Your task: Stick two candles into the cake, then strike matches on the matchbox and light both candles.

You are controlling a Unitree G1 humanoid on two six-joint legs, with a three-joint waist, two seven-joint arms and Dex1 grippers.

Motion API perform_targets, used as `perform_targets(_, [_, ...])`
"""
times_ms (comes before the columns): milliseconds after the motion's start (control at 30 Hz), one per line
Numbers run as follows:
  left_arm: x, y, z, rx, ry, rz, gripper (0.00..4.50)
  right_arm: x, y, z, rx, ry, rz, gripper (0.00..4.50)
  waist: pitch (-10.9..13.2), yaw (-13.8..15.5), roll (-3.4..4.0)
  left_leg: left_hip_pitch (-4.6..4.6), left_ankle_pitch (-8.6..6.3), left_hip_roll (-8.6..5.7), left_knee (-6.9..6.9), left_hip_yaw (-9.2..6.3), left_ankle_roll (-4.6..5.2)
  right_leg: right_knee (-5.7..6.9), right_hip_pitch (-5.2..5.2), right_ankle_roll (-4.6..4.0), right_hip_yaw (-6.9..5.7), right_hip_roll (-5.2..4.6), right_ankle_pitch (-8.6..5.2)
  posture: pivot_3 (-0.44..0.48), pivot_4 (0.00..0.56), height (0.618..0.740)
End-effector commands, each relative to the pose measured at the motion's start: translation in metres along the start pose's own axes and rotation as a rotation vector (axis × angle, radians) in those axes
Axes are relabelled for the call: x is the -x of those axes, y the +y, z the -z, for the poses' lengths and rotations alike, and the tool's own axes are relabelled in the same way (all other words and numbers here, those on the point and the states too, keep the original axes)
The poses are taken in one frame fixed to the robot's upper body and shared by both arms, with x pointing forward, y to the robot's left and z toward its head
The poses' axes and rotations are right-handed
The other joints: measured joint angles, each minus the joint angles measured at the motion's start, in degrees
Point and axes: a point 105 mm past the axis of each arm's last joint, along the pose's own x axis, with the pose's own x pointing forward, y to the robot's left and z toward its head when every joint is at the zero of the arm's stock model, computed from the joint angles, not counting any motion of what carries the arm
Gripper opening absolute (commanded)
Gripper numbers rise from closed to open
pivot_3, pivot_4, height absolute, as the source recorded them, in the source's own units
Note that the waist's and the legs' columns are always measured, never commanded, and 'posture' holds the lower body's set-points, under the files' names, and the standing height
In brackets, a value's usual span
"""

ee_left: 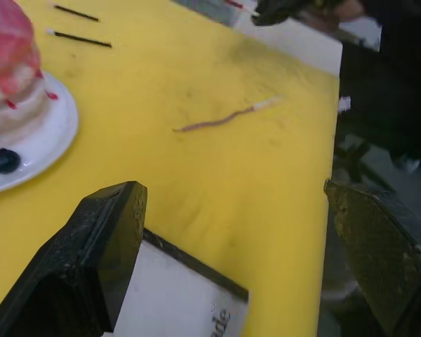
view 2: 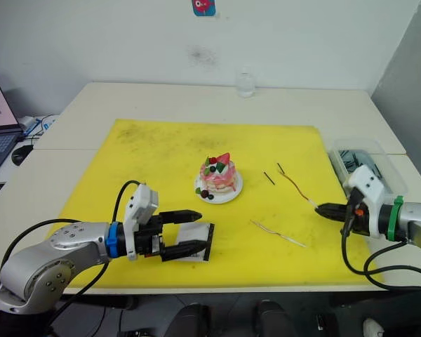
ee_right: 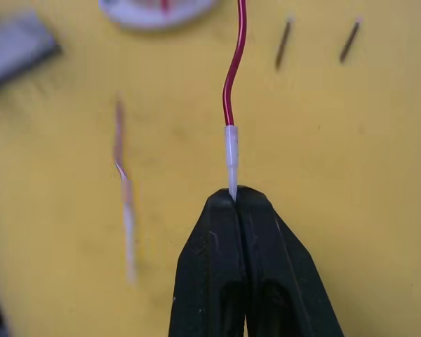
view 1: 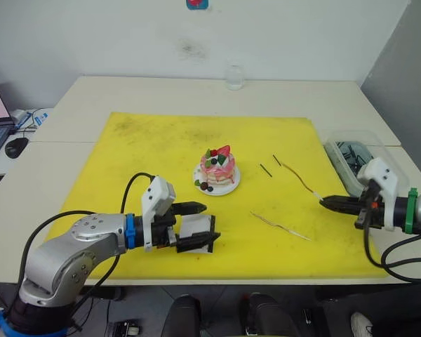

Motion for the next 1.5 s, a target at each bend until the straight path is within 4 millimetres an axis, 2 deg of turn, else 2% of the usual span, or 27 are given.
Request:
perform_targets(33, [-0.007, -0.007, -0.02, 0.083, -0.105, 0.034, 4.5, 0.001, 0.025, -0.037, -0.063, -0.183, -0.085, 0.02, 0.0, -0.07, 0.0, 0.0, 0.0, -0.01, 0.0, 0.0, 0.0, 0.0, 0.0, 0.01, 0.0, 0.01, 0.0, 0.0, 0.15, 0.74])
perform_targets(167, [-0.018, -0.017, -0.042, 0.182, -0.211, 0.115, 4.5, -0.01, 0.054, -0.069, -0.165, -0.338, -0.231, 0.02, 0.0, -0.13, 0.0, -0.05, 0.0, -0.01, 0.1, -0.02, 0.0, 0.02, 0.0, 0.08, 0.02, 0.01, 0.05, 0.0, 0.15, 0.74])
perform_targets(400, [-0.023, -0.03, -0.083, 0.314, -0.384, 0.272, 4.5, -0.02, 0.095, -0.087, -0.367, -0.39, -0.437, 0.02, 0.0, -0.14, 0.0, -0.43, -0.01, -0.01, 0.48, -0.11, 0.01, -0.03, -0.06, 0.12, -0.03, 0.01, 0.07, 0.0, 0.15, 0.74])
perform_targets(533, [-0.02, -0.04, -0.096, 0.362, -0.43, 0.349, 4.5, -0.023, 0.105, -0.089, -0.417, -0.367, -0.471, 0.02, 0.0, -0.15, -0.01, -0.47, -0.01, -0.03, 0.62, -0.08, 0.02, -0.06, -0.05, 0.3, 0.03, 0.01, 0.17, 0.0, 0.15, 0.74])
perform_targets(833, [-0.022, -0.048, -0.105, 0.429, -0.465, 0.413, 4.5, -0.029, 0.112, -0.091, -0.416, -0.353, -0.505, 0.02, 0.0, -0.06, 0.0, -0.47, 0.0, -0.05, 0.69, -0.07, 0.03, -0.07, -0.02, 0.42, 0.1, 0.01, 0.25, 0.0, 0.15, 0.74])
perform_targets(967, [-0.025, -0.05, -0.102, 0.442, -0.452, 0.419, 3.65, -0.029, 0.113, -0.093, -0.411, -0.354, -0.509, 0.0, 0.0, -0.01, 0.0, -0.49, 0.0, -0.06, 0.66, -0.08, 0.03, -0.11, -0.02, 0.41, 0.09, 0.02, 0.24, 0.0, 0.15, 0.74])
perform_targets(1333, [-0.032, -0.049, -0.098, 0.464, -0.435, 0.425, 0.16, -0.03, 0.117, -0.094, -0.404, -0.352, -0.526, 0.0, 0.0, 0.0, -0.01, -0.5, 0.0, -0.06, 0.66, -0.08, 0.03, -0.11, -0.03, 0.4, 0.09, 0.02, 0.24, 0.0, 0.15, 0.74])
perform_targets(1367, [-0.033, -0.049, -0.098, 0.465, -0.435, 0.425, 0.01, -0.03, 0.117, -0.094, -0.404, -0.351, -0.525, 0.0, 0.0, 0.0, -0.01, -0.5, 0.0, -0.06, 0.65, -0.08, 0.03, -0.12, -0.03, 0.4, 0.09, 0.02, 0.24, 0.0, 0.15, 0.74])
perform_targets(1500, [-0.032, -0.049, -0.097, 0.46, -0.43, 0.427, 0.01, -0.031, 0.116, -0.092, -0.393, -0.342, -0.51, 0.0, 0.0, 0.01, -0.01, -0.51, 0.0, -0.06, 0.65, -0.08, 0.03, -0.13, -0.04, 0.4, 0.09, 0.02, 0.23, 0.0, 0.15, 0.74])
